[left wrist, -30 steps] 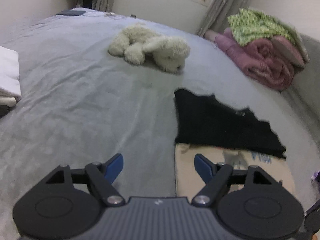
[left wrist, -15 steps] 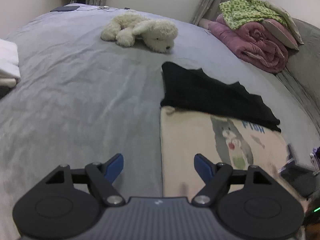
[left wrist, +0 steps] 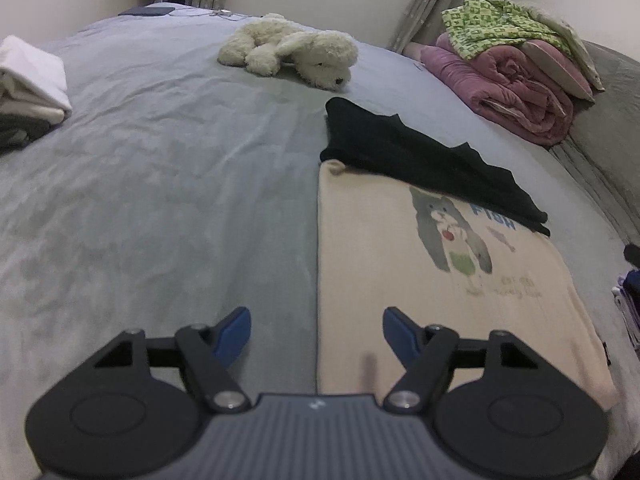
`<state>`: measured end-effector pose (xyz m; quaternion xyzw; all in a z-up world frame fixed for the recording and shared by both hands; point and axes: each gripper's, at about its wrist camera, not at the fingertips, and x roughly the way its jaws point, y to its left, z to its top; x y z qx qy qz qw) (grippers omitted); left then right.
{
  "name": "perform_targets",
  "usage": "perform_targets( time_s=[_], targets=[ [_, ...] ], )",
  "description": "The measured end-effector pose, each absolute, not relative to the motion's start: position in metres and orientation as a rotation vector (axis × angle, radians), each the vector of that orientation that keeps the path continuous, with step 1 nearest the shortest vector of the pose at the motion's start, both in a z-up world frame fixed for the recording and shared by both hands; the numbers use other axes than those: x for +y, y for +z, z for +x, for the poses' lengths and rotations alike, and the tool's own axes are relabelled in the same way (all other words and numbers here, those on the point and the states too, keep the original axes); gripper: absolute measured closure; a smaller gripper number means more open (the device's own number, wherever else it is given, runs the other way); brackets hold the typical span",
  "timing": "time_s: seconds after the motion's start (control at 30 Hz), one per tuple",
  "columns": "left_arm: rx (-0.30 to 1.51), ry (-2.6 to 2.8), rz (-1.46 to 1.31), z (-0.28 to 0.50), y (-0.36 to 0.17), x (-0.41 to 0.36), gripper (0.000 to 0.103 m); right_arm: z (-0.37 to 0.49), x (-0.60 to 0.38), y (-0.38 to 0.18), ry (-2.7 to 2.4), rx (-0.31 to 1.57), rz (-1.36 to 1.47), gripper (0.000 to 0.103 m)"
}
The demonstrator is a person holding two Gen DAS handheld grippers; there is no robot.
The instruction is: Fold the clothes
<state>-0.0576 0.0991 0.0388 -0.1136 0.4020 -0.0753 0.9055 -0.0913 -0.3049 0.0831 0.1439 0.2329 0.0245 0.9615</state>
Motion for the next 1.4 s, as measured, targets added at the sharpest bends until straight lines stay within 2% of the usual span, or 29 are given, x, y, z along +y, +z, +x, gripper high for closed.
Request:
perform_targets(
  time_s=[0.1, 0.17, 0.27, 0.4, 0.47, 0.6, 0.7, 0.77, 0.83, 1.1, 1.4],
  targets=[
    [0.829, -0.167, -0.244, -0.064, 0.038, 0.101, 0.036, -0.099, -0.321, 0.075, 0.05, 0.517, 0.364, 0.003],
    [0.828, -0.173, -0.253, -0.068, 0.038, 0.102, 0.037, -0.103, -0.326, 0.073, 0.045, 0.552, 0.362, 0.018],
    [0.831, -0.181, -0.258, -0.075, 0.038, 0.102, 0.04, -0.107, -0.333, 0.069, 0.054, 0.611, 0.362, 0.033],
    [0.846, -0.191, -0.252, -0.082, 0.036, 0.101, 0.048, -0.118, -0.343, 0.062, 0.052, 0.687, 0.389, 0.042],
    [0.854, -0.197, -0.249, -0.086, 0.035, 0.1, 0.05, -0.126, -0.348, 0.058, 0.053, 0.722, 0.422, 0.051],
    [0.869, -0.207, -0.243, -0.094, 0.034, 0.098, 0.05, -0.141, -0.352, 0.05, 0.068, 0.773, 0.452, 0.056],
    [0.88, -0.215, -0.238, -0.1, 0.032, 0.097, 0.052, -0.153, -0.351, 0.045, 0.071, 0.806, 0.463, 0.063],
    [0.886, -0.22, -0.24, -0.102, 0.032, 0.097, 0.052, -0.159, -0.352, 0.041, 0.065, 0.832, 0.487, 0.076],
    [0.894, -0.224, -0.249, -0.102, 0.03, 0.098, 0.052, -0.164, -0.352, 0.036, 0.06, 0.857, 0.51, 0.082],
    [0.909, -0.222, -0.272, -0.107, 0.028, 0.102, 0.058, -0.171, -0.35, 0.031, 0.052, 0.868, 0.539, 0.082],
    [0.918, -0.216, -0.253, -0.11, 0.028, 0.1, 0.058, -0.17, -0.355, 0.025, 0.035, 0.894, 0.576, 0.081]
  ],
)
